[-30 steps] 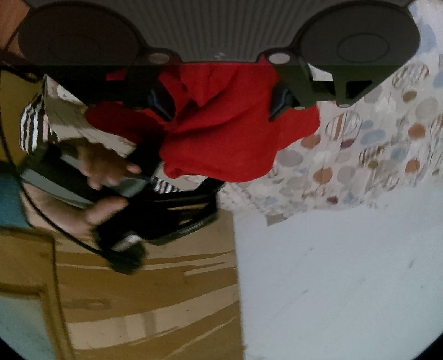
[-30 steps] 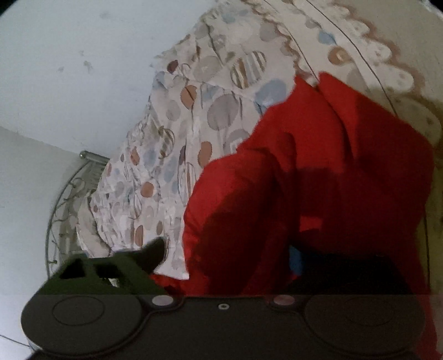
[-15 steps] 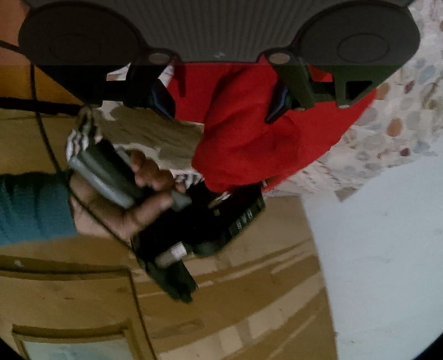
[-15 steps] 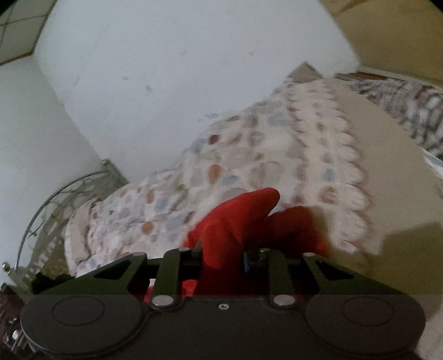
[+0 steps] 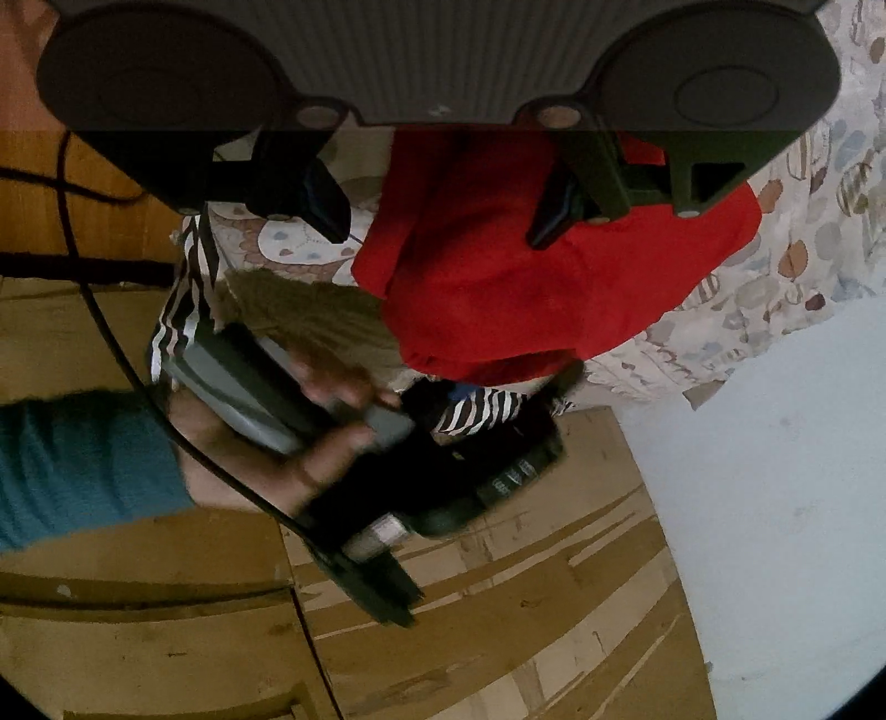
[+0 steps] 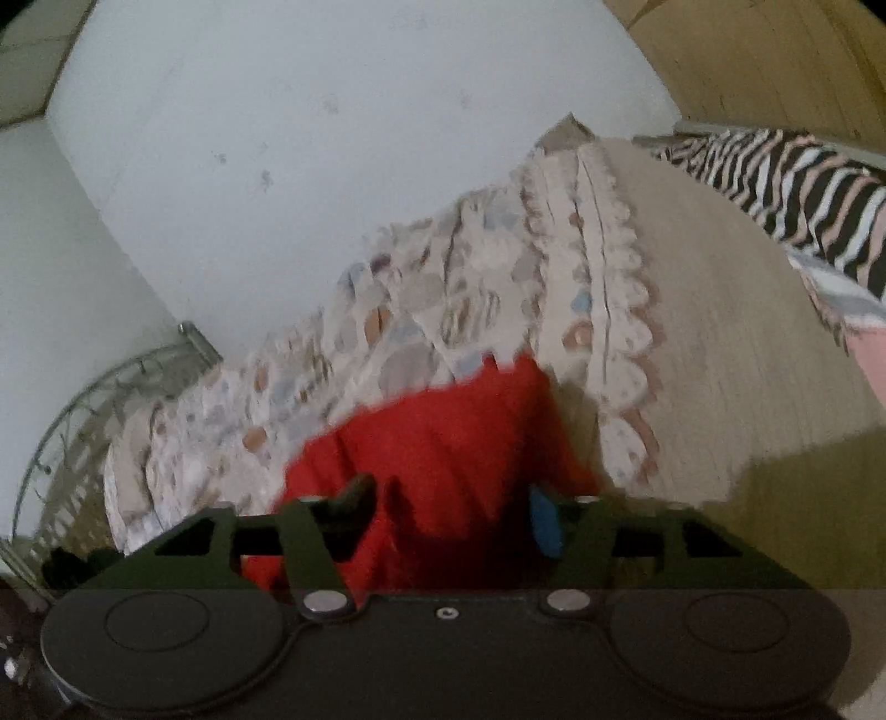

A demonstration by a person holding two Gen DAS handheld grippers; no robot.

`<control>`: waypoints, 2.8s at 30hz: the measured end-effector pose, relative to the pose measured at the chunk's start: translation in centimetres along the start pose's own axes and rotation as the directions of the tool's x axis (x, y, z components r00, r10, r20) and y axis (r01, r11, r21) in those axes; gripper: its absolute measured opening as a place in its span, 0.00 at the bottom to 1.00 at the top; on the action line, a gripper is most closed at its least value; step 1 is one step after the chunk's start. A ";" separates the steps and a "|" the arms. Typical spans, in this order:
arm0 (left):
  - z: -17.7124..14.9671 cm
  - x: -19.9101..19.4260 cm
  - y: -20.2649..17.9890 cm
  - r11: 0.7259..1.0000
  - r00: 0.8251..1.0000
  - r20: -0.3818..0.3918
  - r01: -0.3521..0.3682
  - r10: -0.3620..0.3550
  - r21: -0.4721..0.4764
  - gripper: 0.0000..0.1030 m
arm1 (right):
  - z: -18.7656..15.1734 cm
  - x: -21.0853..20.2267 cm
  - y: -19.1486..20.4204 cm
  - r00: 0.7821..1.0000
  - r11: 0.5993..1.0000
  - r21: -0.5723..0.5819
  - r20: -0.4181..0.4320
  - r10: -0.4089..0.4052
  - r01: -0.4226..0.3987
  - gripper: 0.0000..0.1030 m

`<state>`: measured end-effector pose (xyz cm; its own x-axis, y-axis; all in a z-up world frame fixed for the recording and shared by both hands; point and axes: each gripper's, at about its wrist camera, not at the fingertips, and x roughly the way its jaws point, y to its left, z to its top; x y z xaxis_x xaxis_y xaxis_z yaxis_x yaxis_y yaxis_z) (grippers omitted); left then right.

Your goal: Fold small clothes

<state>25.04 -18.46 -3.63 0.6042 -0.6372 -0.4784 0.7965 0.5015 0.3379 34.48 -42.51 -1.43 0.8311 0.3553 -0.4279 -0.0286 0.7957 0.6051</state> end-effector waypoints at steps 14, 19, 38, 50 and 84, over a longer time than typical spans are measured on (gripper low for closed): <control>-0.3 -0.3 -1.1 1.000 1.000 0.015 -0.023 0.023 0.001 0.72 | 2.9 1.9 2.8 0.995 0.950 -0.311 0.104 0.011 0.022 0.14; -0.3 -0.2 -1.6 0.999 0.999 0.014 -0.032 0.032 0.024 0.74 | 1.7 2.6 1.2 0.988 0.932 -0.326 0.052 -0.148 0.157 0.21; 0.3 -3.0 -1.3 0.995 0.996 0.072 -0.053 0.059 -0.081 0.87 | -1.6 0.3 7.7 0.966 0.840 -0.532 -0.147 -0.212 0.103 0.98; -2.9 -5.8 10.3 0.646 0.991 0.069 -0.021 0.114 -0.763 0.99 | -4.9 -0.7 0.8 0.995 0.975 -0.215 -0.069 -0.076 0.060 0.99; -4.0 -1.5 11.4 0.640 0.999 -0.045 -0.040 0.008 -0.768 1.00 | 5.3 3.9 1.7 0.994 0.931 -0.355 -0.042 -0.103 0.081 0.18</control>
<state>33.11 -9.44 -2.36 0.6089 -0.6058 -0.5120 0.4662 0.7956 -0.3869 40.57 -42.34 1.52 0.8052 0.2919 -0.5161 -0.1562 0.9441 0.2903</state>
